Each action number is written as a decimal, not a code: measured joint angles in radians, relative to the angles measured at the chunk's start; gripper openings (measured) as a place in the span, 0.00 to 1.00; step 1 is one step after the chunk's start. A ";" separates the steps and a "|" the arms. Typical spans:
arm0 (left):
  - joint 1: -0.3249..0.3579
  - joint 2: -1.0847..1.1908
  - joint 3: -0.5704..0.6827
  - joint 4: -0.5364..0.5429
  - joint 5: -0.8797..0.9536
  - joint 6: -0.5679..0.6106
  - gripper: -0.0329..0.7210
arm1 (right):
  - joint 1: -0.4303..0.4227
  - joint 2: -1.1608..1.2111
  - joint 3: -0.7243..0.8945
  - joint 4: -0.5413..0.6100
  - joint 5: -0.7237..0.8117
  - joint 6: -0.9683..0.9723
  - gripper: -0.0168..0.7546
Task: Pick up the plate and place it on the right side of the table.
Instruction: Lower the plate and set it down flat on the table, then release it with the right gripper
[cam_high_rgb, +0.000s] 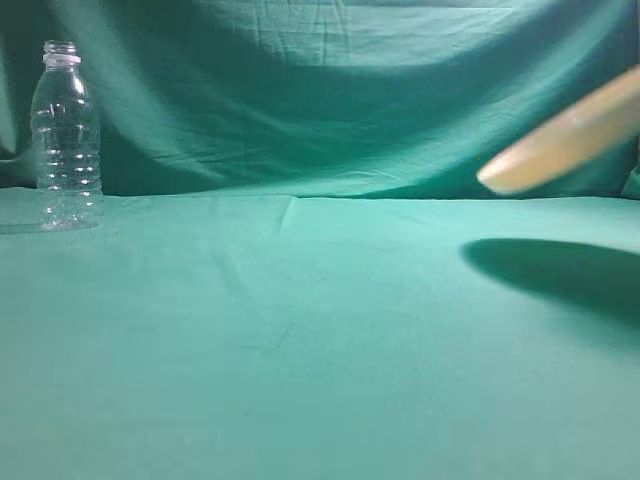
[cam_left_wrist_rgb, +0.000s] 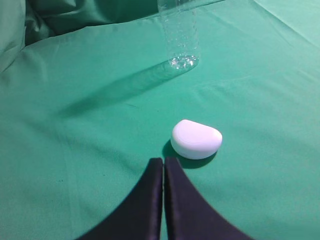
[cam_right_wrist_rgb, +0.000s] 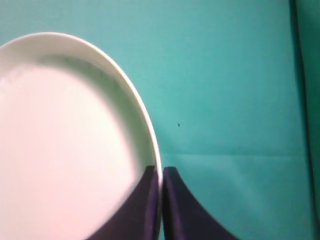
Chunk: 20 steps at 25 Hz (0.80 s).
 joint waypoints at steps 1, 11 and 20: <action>0.000 0.000 0.000 0.000 0.000 0.000 0.04 | -0.031 -0.005 0.043 0.024 -0.020 -0.002 0.02; 0.000 0.000 0.000 0.000 0.000 0.000 0.04 | -0.138 0.006 0.379 0.104 -0.355 -0.070 0.02; 0.000 0.000 0.000 0.000 0.000 0.000 0.04 | -0.147 0.107 0.394 0.079 -0.397 -0.073 0.18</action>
